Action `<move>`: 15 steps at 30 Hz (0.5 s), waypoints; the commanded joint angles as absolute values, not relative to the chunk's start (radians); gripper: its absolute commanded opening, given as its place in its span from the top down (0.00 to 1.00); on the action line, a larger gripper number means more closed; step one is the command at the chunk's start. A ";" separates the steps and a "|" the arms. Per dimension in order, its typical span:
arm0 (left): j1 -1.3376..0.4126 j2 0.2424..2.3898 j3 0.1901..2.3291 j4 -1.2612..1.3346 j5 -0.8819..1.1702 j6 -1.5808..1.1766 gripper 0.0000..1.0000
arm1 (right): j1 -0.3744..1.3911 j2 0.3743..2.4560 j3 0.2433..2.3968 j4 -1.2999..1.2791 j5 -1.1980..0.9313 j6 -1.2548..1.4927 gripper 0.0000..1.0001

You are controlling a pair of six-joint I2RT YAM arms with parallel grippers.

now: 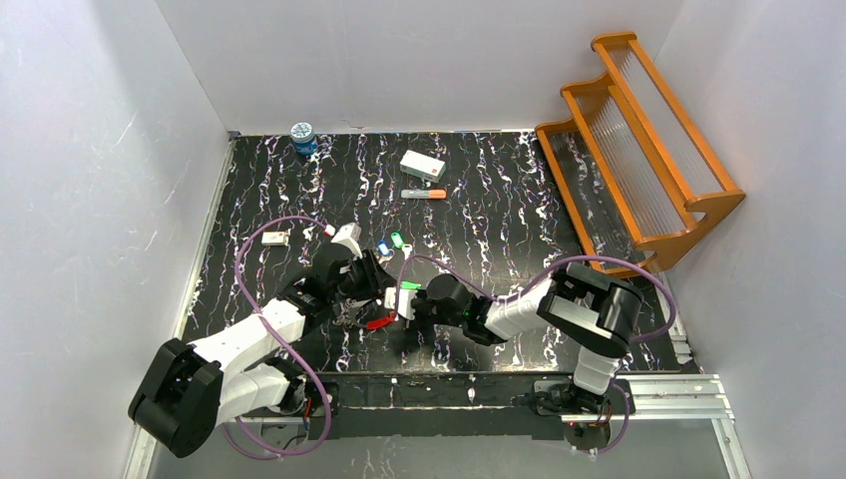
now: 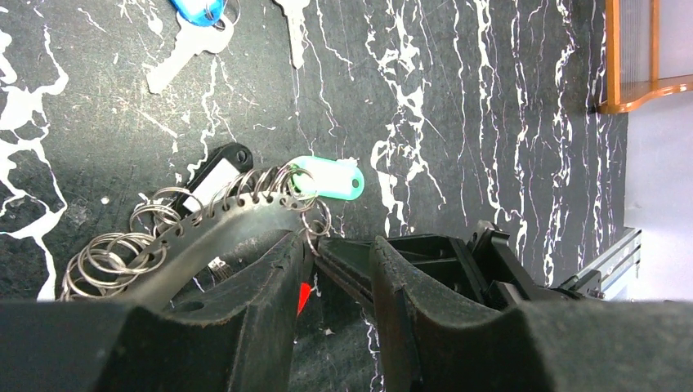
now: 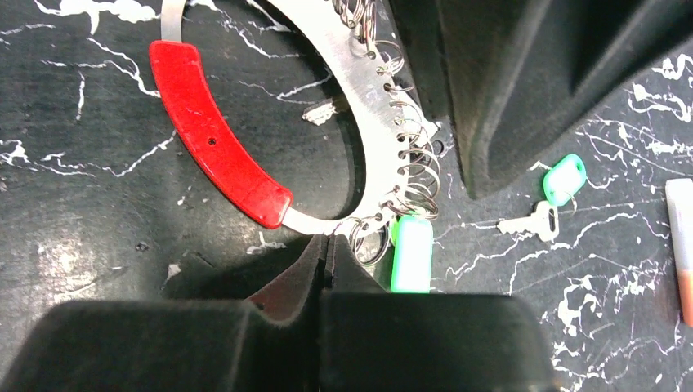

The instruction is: Put the keys on the keyring

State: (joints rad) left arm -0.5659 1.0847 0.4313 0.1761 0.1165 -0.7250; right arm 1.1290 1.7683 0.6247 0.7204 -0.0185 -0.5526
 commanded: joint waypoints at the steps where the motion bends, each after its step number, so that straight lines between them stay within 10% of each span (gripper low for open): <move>1: -0.568 1.059 0.461 0.144 0.104 -0.700 0.65 | 1.128 1.737 0.599 0.600 0.047 -0.530 0.99; 15: -0.568 0.993 0.586 -0.048 0.015 -0.510 0.66 | 1.025 1.471 0.564 0.481 -0.344 -0.483 0.99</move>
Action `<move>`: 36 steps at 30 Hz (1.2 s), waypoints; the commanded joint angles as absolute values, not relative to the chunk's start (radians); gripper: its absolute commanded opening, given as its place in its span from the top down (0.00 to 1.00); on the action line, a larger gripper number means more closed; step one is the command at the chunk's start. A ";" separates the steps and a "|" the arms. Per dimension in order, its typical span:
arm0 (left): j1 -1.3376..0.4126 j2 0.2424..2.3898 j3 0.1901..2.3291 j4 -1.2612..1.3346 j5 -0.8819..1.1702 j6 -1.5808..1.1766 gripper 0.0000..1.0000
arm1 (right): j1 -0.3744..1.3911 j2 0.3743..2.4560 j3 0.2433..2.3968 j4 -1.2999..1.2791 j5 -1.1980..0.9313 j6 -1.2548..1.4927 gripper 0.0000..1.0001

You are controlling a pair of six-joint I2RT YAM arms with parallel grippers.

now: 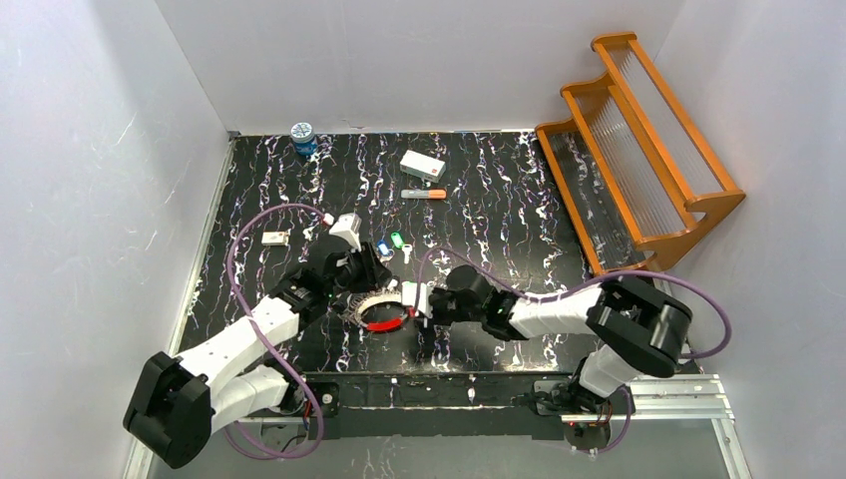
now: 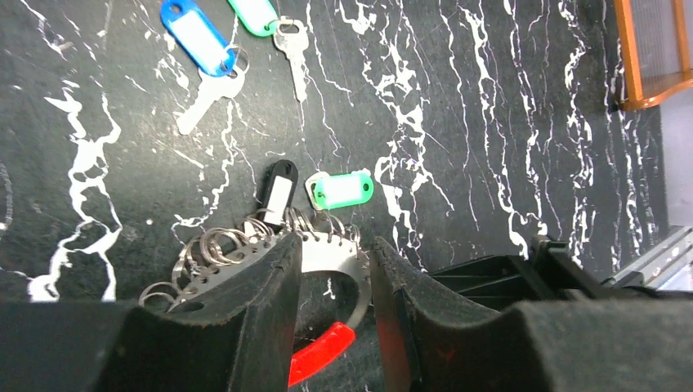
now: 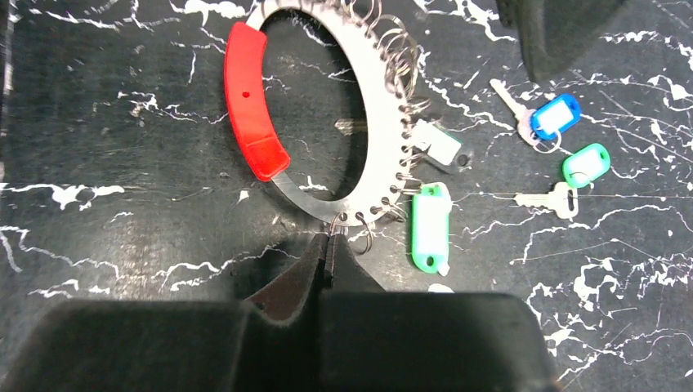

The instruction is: Put the keys on the keyring

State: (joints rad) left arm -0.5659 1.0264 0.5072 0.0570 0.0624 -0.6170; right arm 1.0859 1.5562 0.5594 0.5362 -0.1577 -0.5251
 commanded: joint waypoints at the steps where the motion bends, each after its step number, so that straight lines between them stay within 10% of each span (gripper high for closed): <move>1: -0.568 0.989 0.606 -0.074 -0.024 -0.482 0.66 | 1.000 1.452 0.565 0.470 -0.388 -0.477 0.99; 36: -0.655 0.871 0.372 0.504 0.794 0.153 0.76 | 0.758 1.258 0.574 0.573 -0.928 -0.223 0.99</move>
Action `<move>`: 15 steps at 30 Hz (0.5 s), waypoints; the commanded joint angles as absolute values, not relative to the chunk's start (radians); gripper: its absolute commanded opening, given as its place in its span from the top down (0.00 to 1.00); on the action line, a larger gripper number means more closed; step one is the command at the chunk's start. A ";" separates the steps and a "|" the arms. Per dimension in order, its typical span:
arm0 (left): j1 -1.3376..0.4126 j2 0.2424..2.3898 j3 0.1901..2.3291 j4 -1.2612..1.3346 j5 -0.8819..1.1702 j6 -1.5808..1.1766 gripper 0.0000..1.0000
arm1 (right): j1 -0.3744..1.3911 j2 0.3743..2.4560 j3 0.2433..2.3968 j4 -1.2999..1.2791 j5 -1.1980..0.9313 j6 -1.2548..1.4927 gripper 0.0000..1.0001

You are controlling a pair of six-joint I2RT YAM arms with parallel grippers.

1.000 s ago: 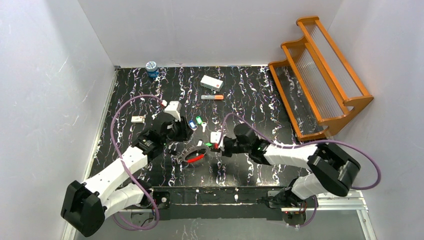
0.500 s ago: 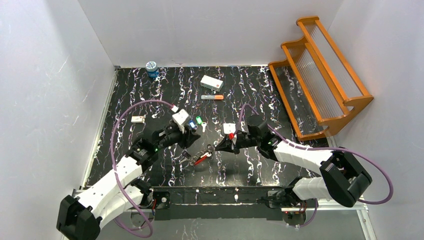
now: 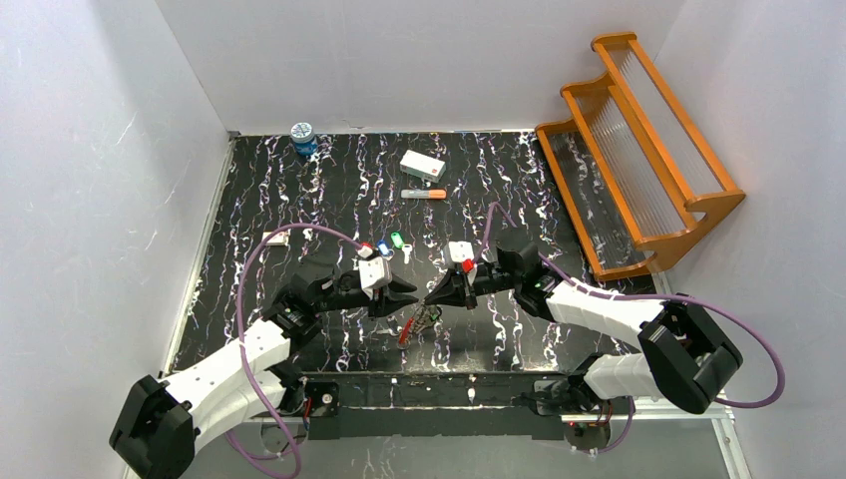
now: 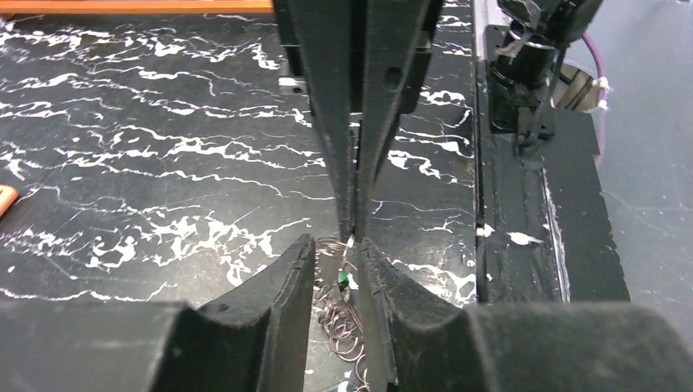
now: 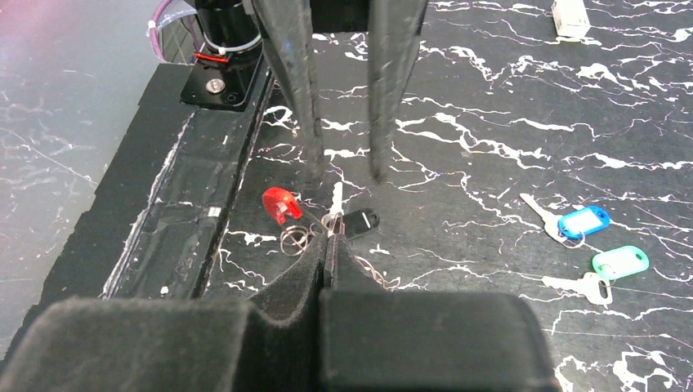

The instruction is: Put the keys on the keyring

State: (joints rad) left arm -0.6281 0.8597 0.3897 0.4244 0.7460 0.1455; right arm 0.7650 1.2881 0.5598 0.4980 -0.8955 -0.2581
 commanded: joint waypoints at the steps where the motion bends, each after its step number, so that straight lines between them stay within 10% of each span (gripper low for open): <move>1: -0.661 0.874 0.367 0.505 0.790 0.152 0.77 | 0.758 1.257 0.574 0.576 -0.927 -0.220 0.99; 15: -0.710 0.847 0.309 0.546 0.664 0.144 0.77 | 0.751 1.254 0.569 0.665 -0.984 -0.165 0.99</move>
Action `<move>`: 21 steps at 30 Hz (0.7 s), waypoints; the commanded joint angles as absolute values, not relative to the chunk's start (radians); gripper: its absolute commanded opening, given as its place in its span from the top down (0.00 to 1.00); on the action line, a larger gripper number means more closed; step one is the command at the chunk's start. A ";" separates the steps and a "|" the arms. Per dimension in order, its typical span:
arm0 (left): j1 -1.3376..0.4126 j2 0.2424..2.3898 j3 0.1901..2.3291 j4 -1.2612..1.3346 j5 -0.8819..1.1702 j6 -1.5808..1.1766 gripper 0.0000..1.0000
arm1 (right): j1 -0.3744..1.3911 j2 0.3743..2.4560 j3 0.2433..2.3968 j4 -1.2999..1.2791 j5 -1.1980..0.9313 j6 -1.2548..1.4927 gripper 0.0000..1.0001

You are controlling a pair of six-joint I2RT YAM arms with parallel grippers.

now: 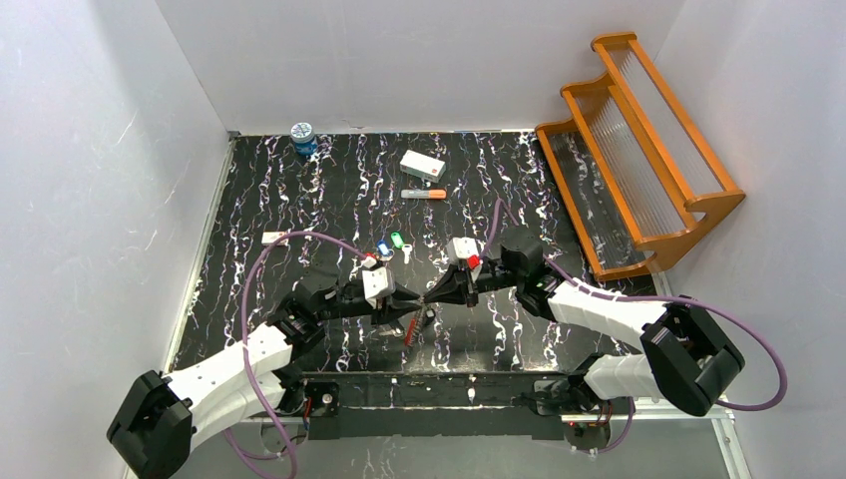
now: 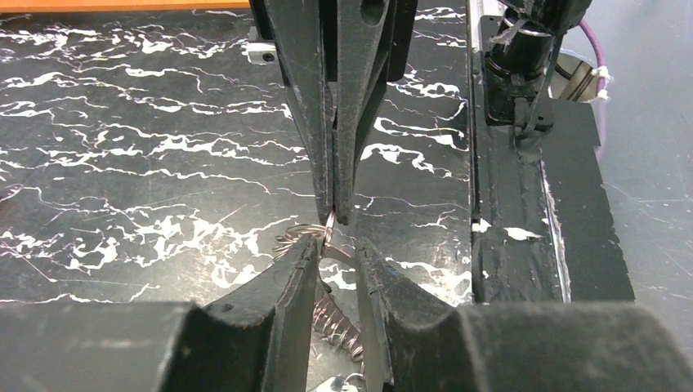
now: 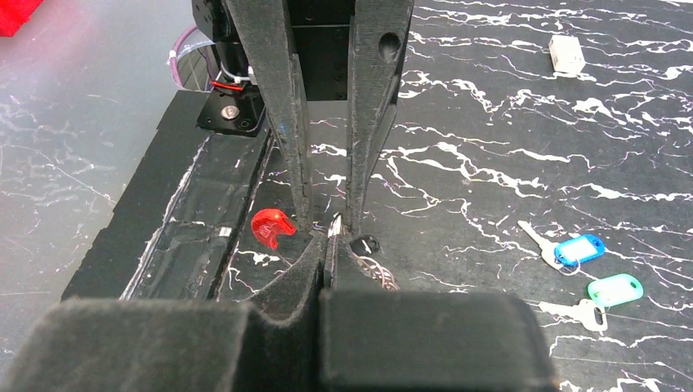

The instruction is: Put the keys on the keyring

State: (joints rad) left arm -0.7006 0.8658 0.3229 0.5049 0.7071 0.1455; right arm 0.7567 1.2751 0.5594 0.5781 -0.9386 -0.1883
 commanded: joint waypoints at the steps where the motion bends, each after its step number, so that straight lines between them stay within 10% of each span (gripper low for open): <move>1: -0.711 0.847 0.307 0.556 0.656 0.138 0.77 | 0.751 1.257 0.571 0.667 -0.989 -0.163 0.99; 13: -0.717 0.856 0.314 0.588 0.646 0.114 1.00 | 0.750 1.253 0.569 0.648 -0.944 -0.173 0.99; 21: -0.718 0.812 0.443 0.277 0.575 0.269 1.00 | 0.750 1.159 0.539 0.562 -0.744 -0.265 0.50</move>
